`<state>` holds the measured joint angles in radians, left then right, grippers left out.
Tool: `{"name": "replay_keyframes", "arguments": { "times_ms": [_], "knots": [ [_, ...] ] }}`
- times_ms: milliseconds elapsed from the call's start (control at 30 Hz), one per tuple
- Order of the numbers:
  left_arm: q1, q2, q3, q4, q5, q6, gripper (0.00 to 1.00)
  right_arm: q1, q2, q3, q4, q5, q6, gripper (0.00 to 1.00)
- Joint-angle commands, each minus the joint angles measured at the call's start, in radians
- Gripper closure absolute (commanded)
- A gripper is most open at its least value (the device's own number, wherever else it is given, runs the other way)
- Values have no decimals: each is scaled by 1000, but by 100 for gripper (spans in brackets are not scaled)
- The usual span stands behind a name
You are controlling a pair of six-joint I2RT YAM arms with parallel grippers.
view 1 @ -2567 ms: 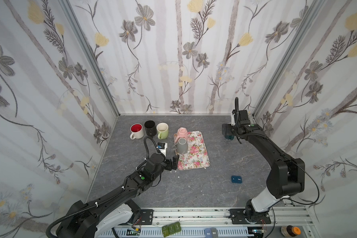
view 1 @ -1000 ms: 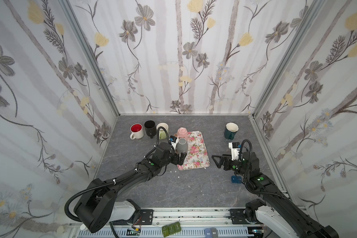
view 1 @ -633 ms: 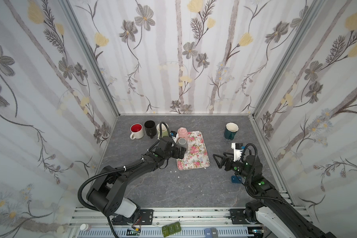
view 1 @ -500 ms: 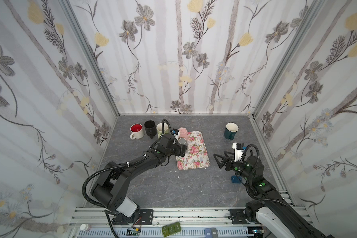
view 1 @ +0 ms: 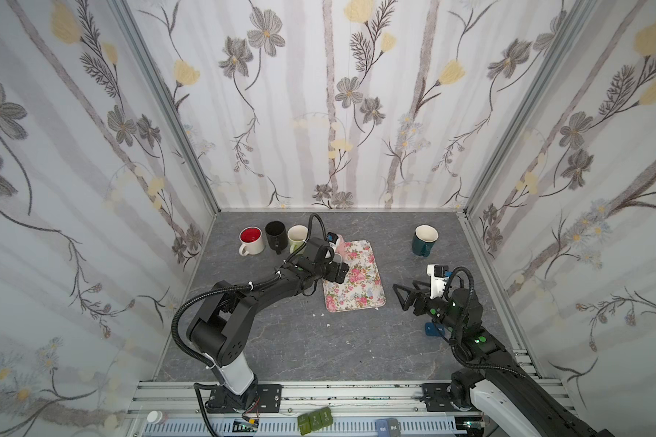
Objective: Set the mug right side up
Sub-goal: 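Lower the left gripper around the upside-down grey mug on the tray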
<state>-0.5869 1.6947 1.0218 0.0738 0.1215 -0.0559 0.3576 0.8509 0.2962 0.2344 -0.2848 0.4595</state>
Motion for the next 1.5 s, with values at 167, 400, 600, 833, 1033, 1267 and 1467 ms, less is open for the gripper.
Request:
{"name": "replay_keyframes", "arguments": {
  "times_ms": [167, 400, 600, 833, 1033, 1267, 1467],
  "knots": [
    [-26, 14, 18, -24, 38, 5, 0, 0, -2, 4, 15, 21, -15, 0],
    [-104, 1, 42, -88, -9, -6, 0, -2, -5, 2, -15, 42, -17, 0],
    [-158, -10, 44, -127, -30, -35, 0, -3, -41, -9, -28, 54, -10, 0],
    [-170, -16, 50, -187, -109, -68, 0, -3, -55, -10, -49, 64, -13, 0],
    [-168, -12, 49, -163, -133, -88, 0, -3, -67, -11, -46, 61, -7, 0],
    [-171, 55, 109, -174, -121, -137, 0, -3, -79, 0, -72, 65, -9, 0],
    [-196, 67, 122, -151, -80, -188, 0, -3, -120, -23, -78, 64, 11, 0]
  ]
}}
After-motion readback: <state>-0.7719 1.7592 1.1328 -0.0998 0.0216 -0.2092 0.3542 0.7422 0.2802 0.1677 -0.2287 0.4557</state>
